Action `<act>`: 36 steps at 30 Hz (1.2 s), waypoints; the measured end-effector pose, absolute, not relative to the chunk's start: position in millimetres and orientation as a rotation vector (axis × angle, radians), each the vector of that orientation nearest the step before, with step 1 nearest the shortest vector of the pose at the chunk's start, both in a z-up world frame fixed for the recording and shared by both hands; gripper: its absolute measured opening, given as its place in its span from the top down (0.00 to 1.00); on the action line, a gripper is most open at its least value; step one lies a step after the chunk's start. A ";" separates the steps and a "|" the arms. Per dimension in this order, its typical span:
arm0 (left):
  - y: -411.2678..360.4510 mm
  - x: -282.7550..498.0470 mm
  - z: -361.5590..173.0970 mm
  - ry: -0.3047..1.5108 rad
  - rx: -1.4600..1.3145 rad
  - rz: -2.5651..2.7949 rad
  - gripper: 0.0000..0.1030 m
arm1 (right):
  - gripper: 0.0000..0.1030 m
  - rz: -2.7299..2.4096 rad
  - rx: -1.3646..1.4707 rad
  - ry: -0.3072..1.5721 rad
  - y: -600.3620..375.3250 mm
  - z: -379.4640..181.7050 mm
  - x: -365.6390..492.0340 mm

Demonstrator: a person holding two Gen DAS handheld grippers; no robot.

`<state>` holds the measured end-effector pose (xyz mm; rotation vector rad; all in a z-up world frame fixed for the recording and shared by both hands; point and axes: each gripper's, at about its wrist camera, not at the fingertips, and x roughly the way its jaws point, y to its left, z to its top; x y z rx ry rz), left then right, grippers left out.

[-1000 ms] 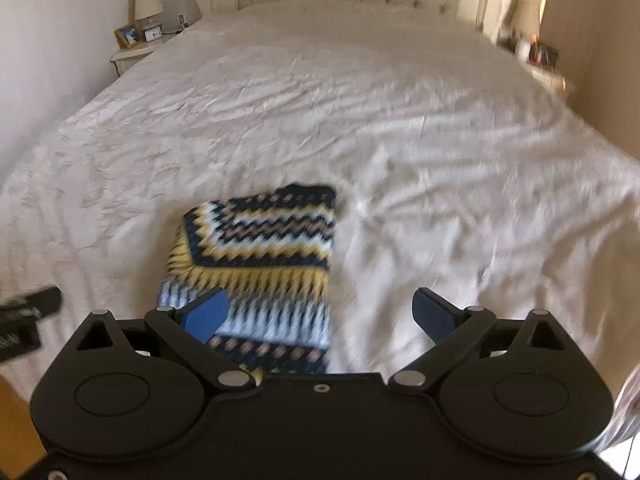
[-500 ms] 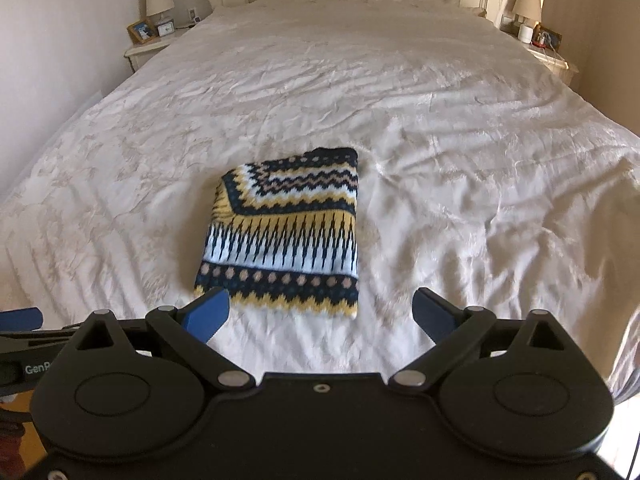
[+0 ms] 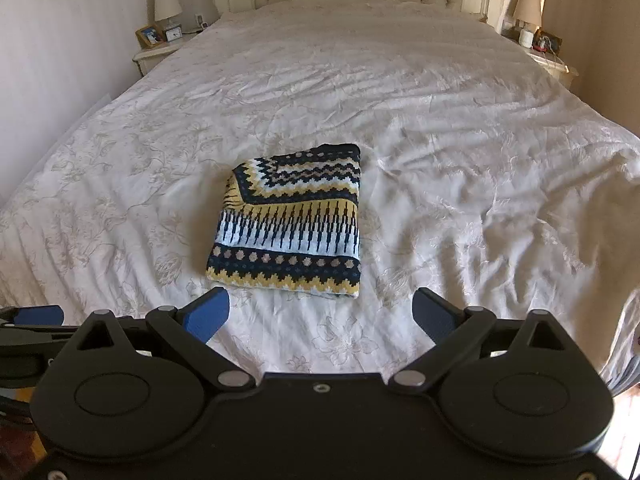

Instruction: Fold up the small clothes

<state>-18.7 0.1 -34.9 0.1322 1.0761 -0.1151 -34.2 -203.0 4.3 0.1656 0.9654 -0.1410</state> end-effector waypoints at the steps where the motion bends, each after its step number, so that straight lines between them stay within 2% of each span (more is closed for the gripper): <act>1: -0.4 -19.0 -34.6 1.075 0.131 -0.116 0.20 | 0.05 -0.140 0.166 0.963 -203.5 4.5 -34.6; 36: 13.1 -16.7 -32.4 1.076 0.152 -0.138 0.20 | 0.05 -0.138 0.192 0.954 -186.4 12.5 -30.4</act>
